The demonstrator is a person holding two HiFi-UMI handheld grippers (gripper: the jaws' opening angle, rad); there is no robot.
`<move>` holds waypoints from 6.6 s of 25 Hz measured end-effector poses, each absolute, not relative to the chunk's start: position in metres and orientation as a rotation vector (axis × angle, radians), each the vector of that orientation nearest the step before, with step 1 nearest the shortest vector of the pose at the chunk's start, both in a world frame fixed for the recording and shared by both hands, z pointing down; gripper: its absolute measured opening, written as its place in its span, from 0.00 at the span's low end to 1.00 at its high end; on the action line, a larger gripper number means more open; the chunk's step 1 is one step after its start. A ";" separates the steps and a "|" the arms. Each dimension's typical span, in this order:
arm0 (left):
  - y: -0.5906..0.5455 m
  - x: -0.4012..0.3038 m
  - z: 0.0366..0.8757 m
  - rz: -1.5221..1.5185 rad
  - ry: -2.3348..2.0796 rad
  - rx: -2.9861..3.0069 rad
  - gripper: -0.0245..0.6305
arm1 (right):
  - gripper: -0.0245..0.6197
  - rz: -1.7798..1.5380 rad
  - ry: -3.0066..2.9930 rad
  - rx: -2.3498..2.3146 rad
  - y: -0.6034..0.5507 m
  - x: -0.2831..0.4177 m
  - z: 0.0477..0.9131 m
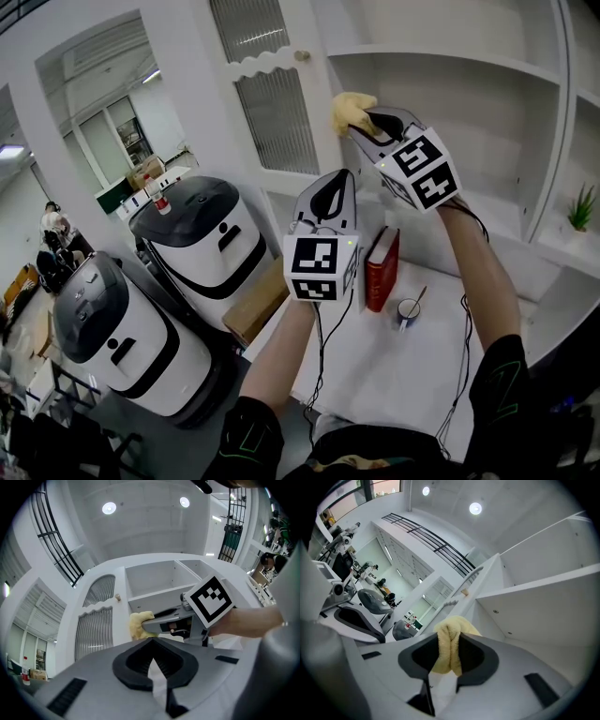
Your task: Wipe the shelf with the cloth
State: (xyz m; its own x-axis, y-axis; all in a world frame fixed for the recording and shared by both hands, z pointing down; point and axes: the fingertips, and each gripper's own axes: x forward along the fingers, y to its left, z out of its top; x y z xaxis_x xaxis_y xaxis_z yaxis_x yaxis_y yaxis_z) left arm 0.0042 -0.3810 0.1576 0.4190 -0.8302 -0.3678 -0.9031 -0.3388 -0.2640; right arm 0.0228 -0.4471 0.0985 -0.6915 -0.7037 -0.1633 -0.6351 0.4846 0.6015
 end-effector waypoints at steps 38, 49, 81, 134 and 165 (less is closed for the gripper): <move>-0.409 0.005 0.211 0.172 1.498 -2.342 0.04 | 0.21 -0.926 -2.191 1.092 -0.504 0.027 0.190; -0.393 0.002 0.206 0.181 1.494 -2.334 0.04 | 0.21 -0.963 -2.261 1.018 -0.469 0.011 0.189; -0.420 -0.023 0.257 0.158 1.268 -2.587 0.04 | 0.21 -0.834 -1.634 1.039 -0.543 0.048 0.267; -0.415 0.040 0.315 0.115 0.886 -2.866 0.03 | 0.21 -0.859 -1.242 1.009 -0.452 0.089 0.287; -0.355 0.188 0.313 0.105 0.585 -2.932 0.04 | 0.21 -0.746 -1.065 1.151 -0.376 0.258 0.291</move>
